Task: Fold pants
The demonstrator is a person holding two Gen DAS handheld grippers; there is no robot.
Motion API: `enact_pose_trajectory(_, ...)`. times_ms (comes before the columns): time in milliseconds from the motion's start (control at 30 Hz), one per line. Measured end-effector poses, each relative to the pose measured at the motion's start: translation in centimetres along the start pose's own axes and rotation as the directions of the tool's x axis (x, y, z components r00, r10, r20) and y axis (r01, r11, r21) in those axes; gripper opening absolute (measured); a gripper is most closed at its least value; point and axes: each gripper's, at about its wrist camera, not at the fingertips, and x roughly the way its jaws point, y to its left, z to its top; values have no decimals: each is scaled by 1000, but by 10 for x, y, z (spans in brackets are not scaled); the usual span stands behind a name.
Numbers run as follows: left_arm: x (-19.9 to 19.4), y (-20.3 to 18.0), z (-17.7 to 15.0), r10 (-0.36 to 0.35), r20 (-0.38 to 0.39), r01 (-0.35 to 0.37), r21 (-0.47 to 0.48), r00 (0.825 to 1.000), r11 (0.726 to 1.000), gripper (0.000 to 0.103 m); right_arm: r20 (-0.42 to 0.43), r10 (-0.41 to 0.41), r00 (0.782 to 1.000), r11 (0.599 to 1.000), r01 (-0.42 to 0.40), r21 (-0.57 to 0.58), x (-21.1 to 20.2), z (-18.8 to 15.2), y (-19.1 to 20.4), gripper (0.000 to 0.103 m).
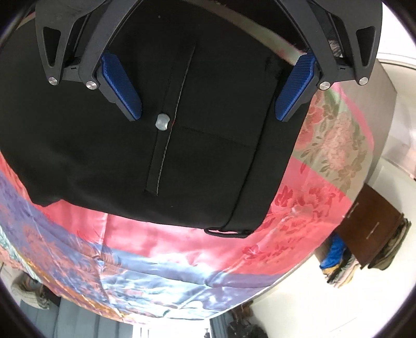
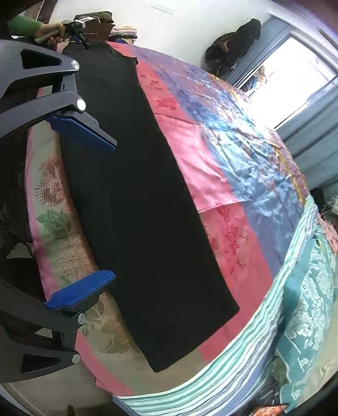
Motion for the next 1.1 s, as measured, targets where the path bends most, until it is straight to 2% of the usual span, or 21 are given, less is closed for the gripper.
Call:
enact_pose_trajectory(167,-24,-9,1,34,66,-37,57,997,998,102,62,-24,998,997,19,75,-13,-5,-16,92)
enact_pose_trajectory(367,-39,-26,0,37,89,-46,101,995,994,102,90,-22,996,986,7,169,-19,-6,-34,92)
enact_pose_trajectory(667,-53,-51,-7,53,120,-70,143,991,987,102,108,-76,991,993,66,95,-20,-8,-21,92)
enact_pose_trajectory(867,-61,-66,-14,25,126,-41,124,992,991,102,127,-106,986,993,99,61,-22,-8,-13,92)
enact_pose_trajectory(1100,-70,-86,-21,9,141,-32,160,990,987,102,122,-127,984,992,126,18,-19,-9,-4,92)
